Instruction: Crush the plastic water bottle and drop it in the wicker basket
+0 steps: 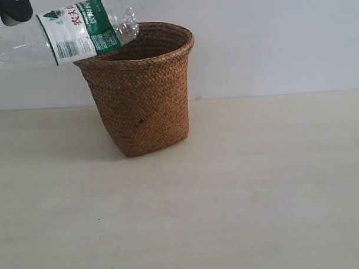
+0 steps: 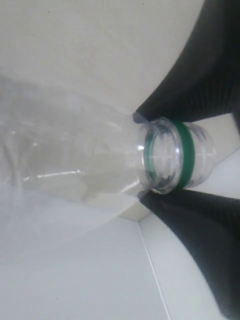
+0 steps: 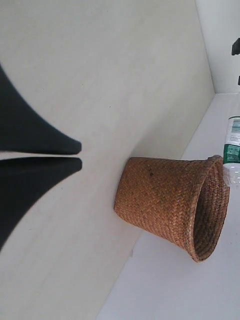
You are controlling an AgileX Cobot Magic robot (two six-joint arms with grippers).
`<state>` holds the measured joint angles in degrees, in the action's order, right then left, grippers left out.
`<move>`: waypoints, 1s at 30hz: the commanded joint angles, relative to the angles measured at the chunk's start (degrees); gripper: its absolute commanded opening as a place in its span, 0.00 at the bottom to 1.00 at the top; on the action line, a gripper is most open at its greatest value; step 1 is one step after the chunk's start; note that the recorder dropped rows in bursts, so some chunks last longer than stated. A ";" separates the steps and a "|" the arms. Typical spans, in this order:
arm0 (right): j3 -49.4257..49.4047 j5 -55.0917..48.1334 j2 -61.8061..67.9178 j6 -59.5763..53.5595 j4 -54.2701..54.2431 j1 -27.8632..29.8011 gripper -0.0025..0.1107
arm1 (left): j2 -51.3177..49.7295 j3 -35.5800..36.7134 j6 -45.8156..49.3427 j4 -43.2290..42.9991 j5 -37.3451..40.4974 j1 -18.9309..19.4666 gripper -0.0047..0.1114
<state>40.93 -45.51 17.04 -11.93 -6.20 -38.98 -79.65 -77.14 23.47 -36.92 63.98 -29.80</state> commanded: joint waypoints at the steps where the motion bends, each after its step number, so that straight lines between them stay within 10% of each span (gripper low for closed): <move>1: -0.26 0.18 -0.36 0.02 0.06 0.05 0.02 | 0.36 -0.72 1.63 7.48 2.21 0.19 0.07; 14: -0.26 -0.57 -0.36 0.02 0.06 0.05 0.02 | 0.62 -0.34 9.73 31.32 5.98 -0.19 0.07; 20: -0.26 -0.57 -0.36 0.02 0.06 0.05 0.02 | 0.48 -0.34 8.93 23.38 -14.73 -0.19 0.14; 24: -0.26 -0.57 -0.36 0.02 0.06 0.05 0.02 | -3.07 -5.00 1.84 9.68 -30.00 1.32 0.42; 30: -0.26 -0.57 -0.36 0.02 0.06 0.05 0.02 | -15.85 -19.75 -15.16 -8.66 -28.21 4.76 0.68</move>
<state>40.93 -46.05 17.04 -11.93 -6.20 -38.98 -90.43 -91.98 14.25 -38.74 34.31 -25.88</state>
